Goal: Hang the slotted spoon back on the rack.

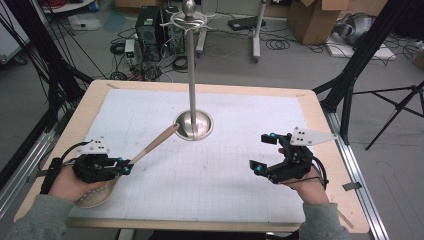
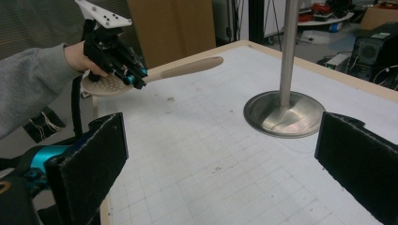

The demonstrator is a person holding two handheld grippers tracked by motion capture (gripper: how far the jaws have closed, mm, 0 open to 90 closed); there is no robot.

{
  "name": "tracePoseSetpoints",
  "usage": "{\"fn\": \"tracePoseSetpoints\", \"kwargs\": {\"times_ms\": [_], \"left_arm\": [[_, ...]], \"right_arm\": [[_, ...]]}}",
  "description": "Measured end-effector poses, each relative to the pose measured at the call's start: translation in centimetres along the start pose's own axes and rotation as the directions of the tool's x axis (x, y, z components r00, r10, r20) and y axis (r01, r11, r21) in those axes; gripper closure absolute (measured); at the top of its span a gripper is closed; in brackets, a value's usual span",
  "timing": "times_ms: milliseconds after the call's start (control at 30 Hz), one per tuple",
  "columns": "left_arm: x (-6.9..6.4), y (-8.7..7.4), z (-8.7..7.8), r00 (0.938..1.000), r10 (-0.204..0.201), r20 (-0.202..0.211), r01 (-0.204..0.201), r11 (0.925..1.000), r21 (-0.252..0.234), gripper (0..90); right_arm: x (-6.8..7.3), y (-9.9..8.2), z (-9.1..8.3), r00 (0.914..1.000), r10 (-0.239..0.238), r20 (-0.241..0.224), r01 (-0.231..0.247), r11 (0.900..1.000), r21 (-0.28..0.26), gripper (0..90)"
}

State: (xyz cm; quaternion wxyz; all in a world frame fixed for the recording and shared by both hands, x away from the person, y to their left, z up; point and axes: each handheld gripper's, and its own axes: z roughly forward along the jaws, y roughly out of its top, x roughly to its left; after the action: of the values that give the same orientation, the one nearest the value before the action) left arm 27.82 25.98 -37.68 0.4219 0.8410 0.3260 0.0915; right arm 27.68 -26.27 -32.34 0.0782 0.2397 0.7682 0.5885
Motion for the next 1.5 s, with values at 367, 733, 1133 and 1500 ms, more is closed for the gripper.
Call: {"fn": "tracePoseSetpoints", "kwargs": {"times_ms": [367, 733, 1133, 1500], "left_arm": [[0.4, 0.5, -1.4, 0.9998, -0.017, 0.003, 0.017, 0.9976, -0.067, 78.0], [0.8, 2.1, -2.3, 0.9985, -0.036, 0.04, 0.04, 0.9925, -0.115, 78.1], [0.4, 5.7, -3.3, 0.9995, -0.006, 0.032, 0.01, 0.9888, -0.149, 78.2], [0.5, 8.3, -6.1, 0.9999, 0.007, -0.009, -0.009, 0.9877, -0.156, 78.1]], "right_arm": [[0.0, 0.1, -0.1, 0.9999, -0.007, -0.015, 0.006, 0.9999, -0.014, 1.5], [0.1, 0.2, -0.1, 0.9997, -0.001, -0.026, 0.0, 1.0, -0.006, 1.5], [0.1, 0.2, -0.2, 0.9995, -0.008, -0.032, 0.007, 0.9999, -0.015, 1.6], [0.0, 0.1, 0.3, 0.9996, -0.002, -0.028, 0.002, 1.0, -0.001, 1.5]]}}
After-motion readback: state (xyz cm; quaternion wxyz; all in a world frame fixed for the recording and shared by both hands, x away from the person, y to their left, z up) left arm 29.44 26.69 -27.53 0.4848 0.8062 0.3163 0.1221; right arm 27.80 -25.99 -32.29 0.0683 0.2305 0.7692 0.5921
